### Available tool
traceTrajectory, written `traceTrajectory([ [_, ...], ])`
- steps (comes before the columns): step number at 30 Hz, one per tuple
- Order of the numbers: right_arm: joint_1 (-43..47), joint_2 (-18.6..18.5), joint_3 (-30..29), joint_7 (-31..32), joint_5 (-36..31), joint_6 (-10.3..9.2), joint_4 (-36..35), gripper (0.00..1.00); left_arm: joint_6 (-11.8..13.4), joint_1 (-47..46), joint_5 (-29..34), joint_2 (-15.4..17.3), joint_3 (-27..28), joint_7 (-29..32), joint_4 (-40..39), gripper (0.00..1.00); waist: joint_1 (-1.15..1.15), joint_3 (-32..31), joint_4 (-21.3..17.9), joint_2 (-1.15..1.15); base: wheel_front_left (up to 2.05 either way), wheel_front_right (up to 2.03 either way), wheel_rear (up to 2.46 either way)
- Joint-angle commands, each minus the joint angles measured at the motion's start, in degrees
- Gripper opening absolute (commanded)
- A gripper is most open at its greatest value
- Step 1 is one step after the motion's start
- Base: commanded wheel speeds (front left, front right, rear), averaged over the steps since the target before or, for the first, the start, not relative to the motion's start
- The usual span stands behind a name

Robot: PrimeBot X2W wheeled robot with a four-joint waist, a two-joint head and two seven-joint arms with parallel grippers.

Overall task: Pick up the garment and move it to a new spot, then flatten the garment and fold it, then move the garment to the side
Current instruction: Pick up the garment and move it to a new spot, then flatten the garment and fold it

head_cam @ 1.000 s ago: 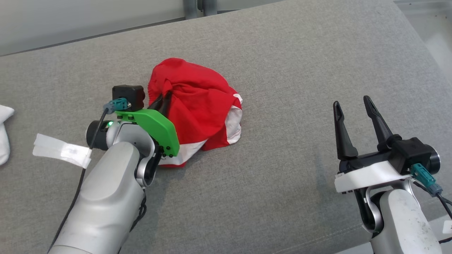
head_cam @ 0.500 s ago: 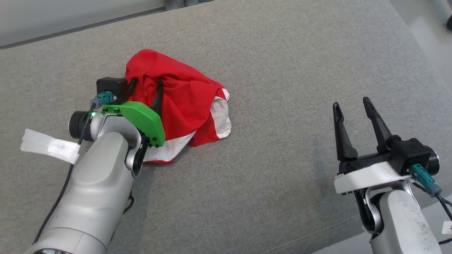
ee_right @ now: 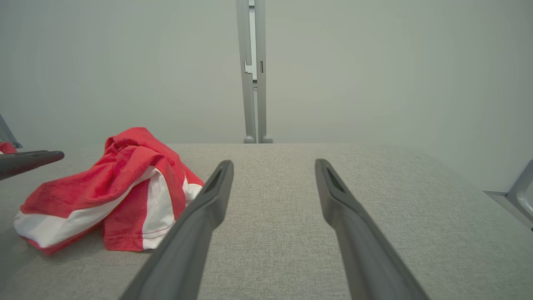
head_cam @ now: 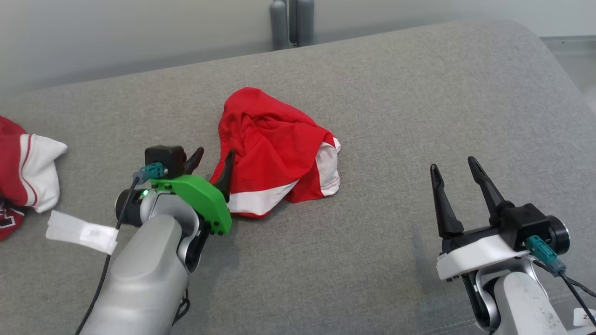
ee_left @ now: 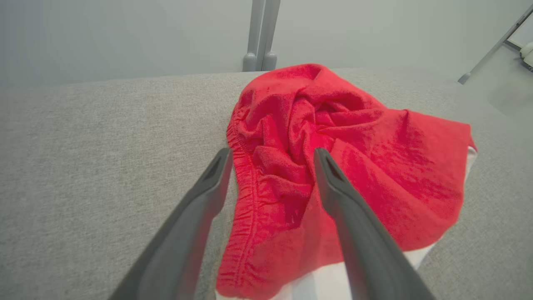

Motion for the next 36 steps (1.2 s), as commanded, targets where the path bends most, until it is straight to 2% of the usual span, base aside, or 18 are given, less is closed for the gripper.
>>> traceTrajectory([
  [1, 1.1, -0.1, 0.0, -0.2, -0.3, -0.01, 0.3, 1.0, -0.1, 2.2, -0.9, 0.7, 0.1, 0.7, 0.1, 1.0, 0.0, -3.7, 3.3, 0.0, 0.0, 0.0, 0.0],
  [13, 2.2, -0.1, -0.3, -0.2, -1.2, -0.01, 0.2, 1.0, -0.9, 10.0, -6.3, 0.5, 0.4, 4.5, -2.7, 1.0, 0.0, -4.4, 3.1, 0.0, 0.0, 0.0, 0.0],
  [19, 1.3, -0.1, 0.0, -0.2, -1.3, -0.01, 0.1, 1.0, -0.9, 11.4, -9.1, 0.4, 1.8, 5.9, -2.4, 1.0, 0.0, -3.3, 1.4, 0.0, 0.0, 0.0, 0.0],
  [22, 0.9, -0.1, 0.1, -0.2, -1.4, -0.02, 0.0, 1.0, -0.2, 11.1, -10.4, 0.7, 3.0, 5.6, -1.0, 1.0, 0.0, -2.5, 0.5, 0.0, 0.0, 0.0, 0.0],
  [30, 0.7, -0.1, -0.5, -0.2, -2.1, -0.01, -0.2, 1.0, -0.6, 9.4, -11.9, 0.8, 4.2, 2.9, 1.6, 1.0, 0.0, -1.2, -1.1, 0.0, 0.0, 0.0, 0.0],
  [31, 0.6, -0.1, -0.5, -0.2, -2.1, -0.01, -0.2, 1.0, -0.7, 9.3, -12.2, 0.7, 4.3, 2.6, 1.7, 0.82, 0.0, -1.1, -1.2, 0.0, 0.0, 0.0, 0.0],
  [32, 0.6, -0.1, -0.5, -0.2, -2.2, -0.02, -0.2, 1.0, -0.7, 9.2, -12.3, 0.7, 4.3, 2.4, 1.9, 0.47, 0.0, -1.1, -1.2, 0.0, 0.0, 0.0, 0.0],
  [33, 0.6, -0.1, -0.6, -0.2, -2.2, -0.01, -0.2, 1.0, -0.8, 9.0, -12.4, 0.8, 4.2, 2.0, 2.1, 0.32, 0.0, -1.1, -1.2, 0.0, 0.0, 0.0, 0.0],
  [34, 0.5, -0.1, -0.7, -0.2, -2.2, -0.01, -0.2, 1.0, -0.9, 8.8, -12.5, 0.8, 4.2, 1.6, 2.2, 0.0, 0.0, -1.1, -1.2, 0.0, 0.0, 0.0, 0.0],
  [36, 0.5, -0.1, -0.8, -0.2, -2.3, -0.01, -0.2, 1.0, -1.0, 8.5, -12.8, 0.8, 4.0, 1.3, 2.5, 0.0, 0.0, -1.2, -1.1, 0.0, 0.0, 0.0, 0.0],
])
